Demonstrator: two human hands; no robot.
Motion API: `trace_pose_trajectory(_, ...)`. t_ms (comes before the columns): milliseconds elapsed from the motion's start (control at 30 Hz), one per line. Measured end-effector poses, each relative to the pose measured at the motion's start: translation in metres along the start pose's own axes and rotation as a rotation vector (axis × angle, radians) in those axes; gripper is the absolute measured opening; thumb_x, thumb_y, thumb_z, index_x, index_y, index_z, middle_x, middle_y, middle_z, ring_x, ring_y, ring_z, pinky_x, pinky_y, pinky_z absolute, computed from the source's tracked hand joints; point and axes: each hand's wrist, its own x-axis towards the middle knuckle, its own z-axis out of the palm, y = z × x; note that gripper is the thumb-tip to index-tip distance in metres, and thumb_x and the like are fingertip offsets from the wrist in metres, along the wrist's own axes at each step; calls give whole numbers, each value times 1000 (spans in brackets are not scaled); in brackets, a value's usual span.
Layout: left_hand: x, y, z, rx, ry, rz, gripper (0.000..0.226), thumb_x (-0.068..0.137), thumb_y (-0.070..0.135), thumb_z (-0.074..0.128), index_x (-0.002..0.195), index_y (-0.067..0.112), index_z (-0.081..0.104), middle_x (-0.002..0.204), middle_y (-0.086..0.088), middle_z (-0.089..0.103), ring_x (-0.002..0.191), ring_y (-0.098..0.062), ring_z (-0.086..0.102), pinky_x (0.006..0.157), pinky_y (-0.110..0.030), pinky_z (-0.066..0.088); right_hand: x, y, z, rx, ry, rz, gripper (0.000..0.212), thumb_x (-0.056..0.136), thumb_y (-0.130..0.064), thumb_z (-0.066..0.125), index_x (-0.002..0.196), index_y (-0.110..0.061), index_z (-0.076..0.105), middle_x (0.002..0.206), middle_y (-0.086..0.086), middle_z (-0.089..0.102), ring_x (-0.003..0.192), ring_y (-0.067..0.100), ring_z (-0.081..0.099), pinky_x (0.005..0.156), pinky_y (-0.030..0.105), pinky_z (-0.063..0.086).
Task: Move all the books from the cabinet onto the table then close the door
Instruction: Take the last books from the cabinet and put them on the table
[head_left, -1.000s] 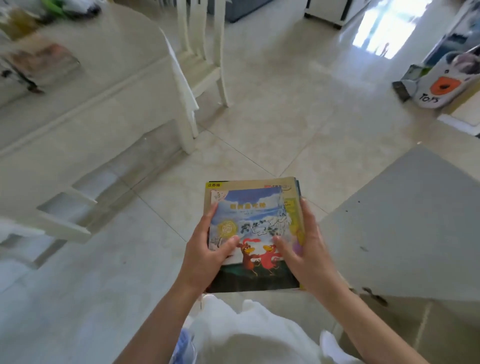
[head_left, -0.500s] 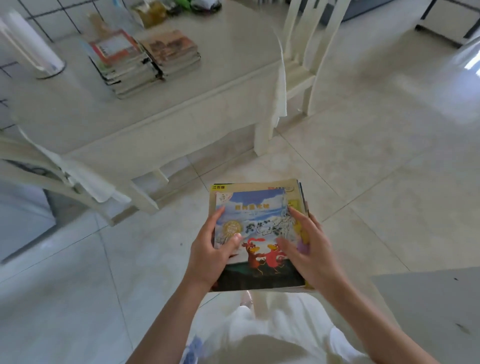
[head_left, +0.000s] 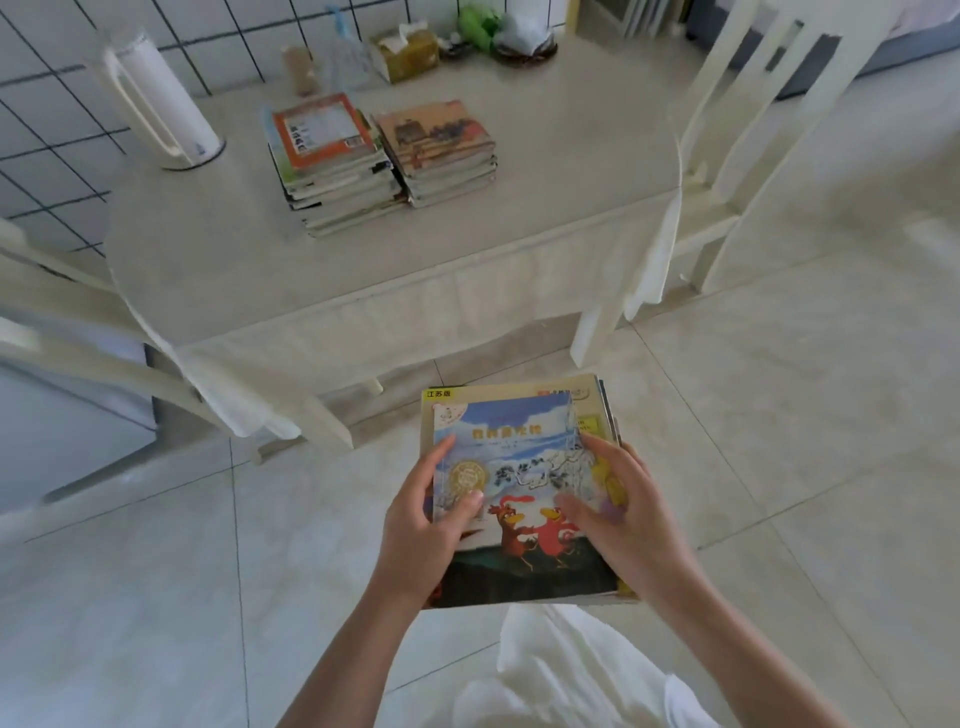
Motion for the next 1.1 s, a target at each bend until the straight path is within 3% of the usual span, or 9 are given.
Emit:
trace_pose_trajectory(133,53,27,7,-31,58,-31,53,86,20,71,130,40,50,120,12,63,97,-3,69,69,-28,60,68,-22,-9,-7,-90,-18,60,79,-11,74,127,-37,50,133,-7,42,113,17,58,67,34,62)
trace_pose_trajectory(267,101,58,15,-55,127,-36,60,82,25,74,134,38,47,119,14,64,94,0,69,67,-24,59,129,-49,-18,-52,-165,-60,58,80,-11,73,123,-40,46,135,-5,41,116,19,57,69,29,61)
trace_pose_trajectory(500,195,99,17,-44,224,35,78,73,52,75,141,42,36,121,19,64,103,-4,67,76,-31,61,233,-91,-24,-227,-139,-125,64,78,-22,76,133,-33,46,130,-16,46,117,10,53,75,29,60)
trace_pose_trajectory(633,246,117,7,-40,244,38,77,72,48,73,140,41,37,117,25,62,98,2,66,69,-22,59,282,-109,-15,-257,-122,-131,75,75,-27,79,137,-35,37,131,-16,48,115,8,54,84,36,58)
trace_pose_trajectory(733,289,134,-6,-36,238,51,76,70,45,74,138,37,40,114,27,61,97,-1,66,68,-19,58,323,-130,-2,-176,-111,-43,81,70,-25,83,133,-42,35,127,-13,52,108,12,61,81,37,58)
trace_pose_trajectory(833,324,148,-19,-14,221,57,75,72,38,77,137,40,39,111,29,58,100,-1,63,71,-15,56,357,-153,6,65,-112,103,81,71,-15,81,130,-42,32,116,-10,58,89,14,71,72,36,61)
trace_pose_trajectory(967,368,158,-39,16,199,88,73,76,26,80,134,43,38,104,36,61,98,12,61,71,-12,54,397,-175,18,151,-160,338,108,66,-33,81,146,-41,9,97,0,72,93,37,69,79,49,57)
trace_pose_trajectory(1100,398,163,-48,-7,176,106,72,76,19,80,130,46,39,105,37,62,100,12,61,72,-14,56,434,-187,26,206,-152,451,119,57,-20,85,149,-37,11,101,4,69,78,24,74,77,48,56)
